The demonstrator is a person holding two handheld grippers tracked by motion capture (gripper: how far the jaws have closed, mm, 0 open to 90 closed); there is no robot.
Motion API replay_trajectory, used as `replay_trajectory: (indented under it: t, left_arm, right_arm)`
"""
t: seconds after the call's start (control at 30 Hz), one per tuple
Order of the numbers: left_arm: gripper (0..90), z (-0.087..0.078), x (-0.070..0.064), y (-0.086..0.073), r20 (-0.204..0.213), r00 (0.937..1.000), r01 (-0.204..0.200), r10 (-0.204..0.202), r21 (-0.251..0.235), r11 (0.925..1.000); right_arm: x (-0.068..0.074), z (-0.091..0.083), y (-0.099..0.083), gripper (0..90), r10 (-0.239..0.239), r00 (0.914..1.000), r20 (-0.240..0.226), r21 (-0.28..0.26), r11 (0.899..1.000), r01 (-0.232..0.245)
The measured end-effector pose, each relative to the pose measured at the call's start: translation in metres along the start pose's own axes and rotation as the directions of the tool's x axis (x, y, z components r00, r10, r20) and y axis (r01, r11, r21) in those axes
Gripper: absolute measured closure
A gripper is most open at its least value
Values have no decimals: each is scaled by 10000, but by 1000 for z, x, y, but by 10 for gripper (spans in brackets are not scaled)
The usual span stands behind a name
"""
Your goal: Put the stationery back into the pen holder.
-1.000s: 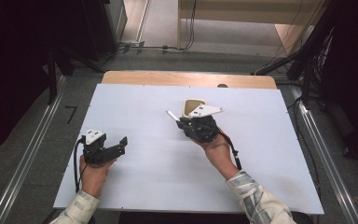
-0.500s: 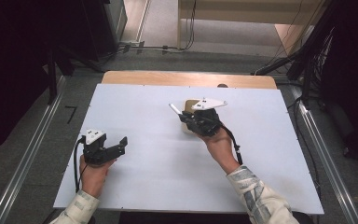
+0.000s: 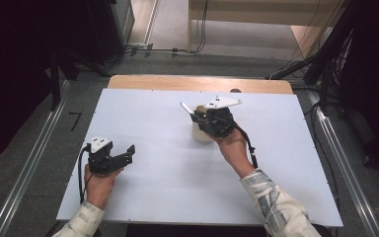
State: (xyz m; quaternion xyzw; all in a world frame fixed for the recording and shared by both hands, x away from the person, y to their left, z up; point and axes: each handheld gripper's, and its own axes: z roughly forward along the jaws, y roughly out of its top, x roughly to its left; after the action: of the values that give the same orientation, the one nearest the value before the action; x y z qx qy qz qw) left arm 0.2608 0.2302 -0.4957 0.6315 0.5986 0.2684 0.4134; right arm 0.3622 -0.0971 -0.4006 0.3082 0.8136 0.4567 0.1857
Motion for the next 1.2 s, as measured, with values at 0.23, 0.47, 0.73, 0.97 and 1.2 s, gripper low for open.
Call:
replay_trajectory:
  t: [0.23,0.47,0.73,0.97,1.2]
  left_arm:
    - [167,0,0,0,-21,10000,14,-14,-7,10000]
    - [168,0,0,0,-10,10000,15,-15,-9,10000]
    - [168,0,1,0,-5,10000,7,-7,1,10000]
    - [168,-1,1,0,8,10000,7,-7,-22,10000]
    - [168,-1,1,0,4,10000,27,-27,-37,10000]
  right_arm:
    - [-7,2,5,762,121,9998,147,-14,9999,-121]
    - [-17,6,8,762,282,9993,262,-4,9996,-282]
    - [-25,9,14,762,432,9980,466,-12,9991,-432]
    - [-33,15,17,762,562,9965,622,86,9983,-568]
    - [-37,19,19,762,634,9954,712,113,9979,-644]
